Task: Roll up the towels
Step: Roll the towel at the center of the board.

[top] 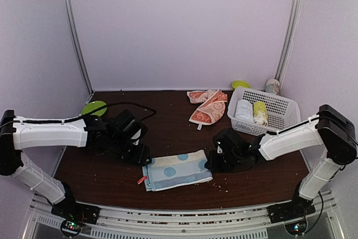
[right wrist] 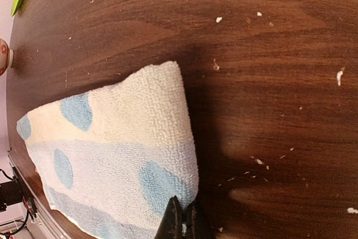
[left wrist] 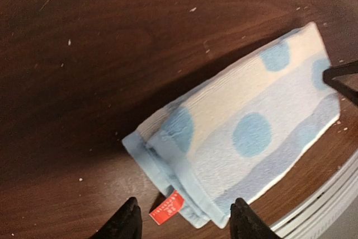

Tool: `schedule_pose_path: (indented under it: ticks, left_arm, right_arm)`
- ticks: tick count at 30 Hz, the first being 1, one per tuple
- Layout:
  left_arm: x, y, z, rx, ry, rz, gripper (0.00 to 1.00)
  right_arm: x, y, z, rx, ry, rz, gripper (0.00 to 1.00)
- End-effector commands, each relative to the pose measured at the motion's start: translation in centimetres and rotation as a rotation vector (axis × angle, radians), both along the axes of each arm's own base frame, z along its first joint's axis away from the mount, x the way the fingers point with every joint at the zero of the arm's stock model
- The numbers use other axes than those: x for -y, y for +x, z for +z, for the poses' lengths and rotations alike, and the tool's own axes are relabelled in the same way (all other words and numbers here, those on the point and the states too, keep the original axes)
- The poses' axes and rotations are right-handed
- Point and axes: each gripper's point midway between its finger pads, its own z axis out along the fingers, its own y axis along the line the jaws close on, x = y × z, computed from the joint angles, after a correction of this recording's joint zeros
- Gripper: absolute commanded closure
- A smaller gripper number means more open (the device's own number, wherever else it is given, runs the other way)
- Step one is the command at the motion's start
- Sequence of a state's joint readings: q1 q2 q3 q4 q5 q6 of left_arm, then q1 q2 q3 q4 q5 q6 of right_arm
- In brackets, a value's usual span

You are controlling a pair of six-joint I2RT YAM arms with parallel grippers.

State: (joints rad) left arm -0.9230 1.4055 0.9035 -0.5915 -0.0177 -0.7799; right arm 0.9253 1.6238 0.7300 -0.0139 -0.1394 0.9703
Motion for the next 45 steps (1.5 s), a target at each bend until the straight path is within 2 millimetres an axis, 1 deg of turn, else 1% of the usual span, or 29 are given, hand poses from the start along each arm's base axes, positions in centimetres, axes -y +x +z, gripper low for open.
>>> schedule_pose_path:
  ticks: [1, 3, 4, 5, 7, 9, 11, 17, 21, 26, 33, 37, 45]
  left_arm:
    - [3.7, 1.3, 2.4, 0.035, -0.104, -0.089, 0.51]
    - [5.9, 1.7, 2.1, 0.016, -0.135, -0.125, 0.58]
    - [6.8, 1.7, 1.6, 0.003, -0.14, -0.142, 0.64]
    - [7.7, 1.8, 1.2, -0.006, -0.142, -0.158, 0.68]
    - [8.8, 1.8, 0.0, -0.028, -0.141, -0.176, 0.74]
    - [9.1, 1.9, -1.3, -0.047, -0.128, -0.172, 0.82]
    - [8.9, 2.0, -2.4, -0.057, -0.11, -0.163, 0.86]
    - [7.2, 1.6, -6.2, -0.094, -0.025, -0.13, 0.99]
    - [6.6, 1.1, -7.6, -0.112, -0.015, -0.114, 1.0]
    - [6.3, 1.0, -8.2, -0.113, -0.011, -0.104, 1.0]
    - [5.9, 0.8, -8.9, -0.118, -0.007, -0.097, 1.0]
    - [5.8, 0.6, -9.1, -0.122, -0.01, -0.1, 1.0]
    - [5.6, 0.4, -9.1, -0.121, -0.018, -0.1, 1.0]
  right_arm:
    - [2.0, -0.1, -0.5, 0.021, -0.073, -0.022, 1.0]
    - [2.2, -0.2, -0.5, 0.022, -0.081, -0.026, 1.0]
    - [2.4, -0.2, -0.5, 0.023, -0.084, -0.029, 1.0]
    - [2.5, -0.2, -0.5, 0.025, -0.087, -0.031, 1.0]
    - [2.8, -0.3, -0.4, 0.028, -0.099, -0.031, 1.0]
    - [3.1, -0.3, -0.3, 0.033, -0.112, -0.03, 1.0]
    - [3.4, -0.2, -0.2, 0.04, -0.131, -0.029, 1.0]
    - [3.8, 0.1, 0.6, 0.06, -0.172, -0.03, 1.0]
    - [3.3, 0.4, 2.1, 0.091, -0.194, -0.012, 1.0]
    - [2.1, 0.3, 3.4, 0.116, -0.223, 0.017, 1.0]
    - [0.5, -0.1, 4.6, 0.131, -0.223, 0.044, 1.0]
    - [-0.7, -0.4, 4.5, 0.123, -0.218, 0.074, 1.0]
    - [-2.9, -1.2, 3.1, 0.073, -0.192, 0.122, 1.0]
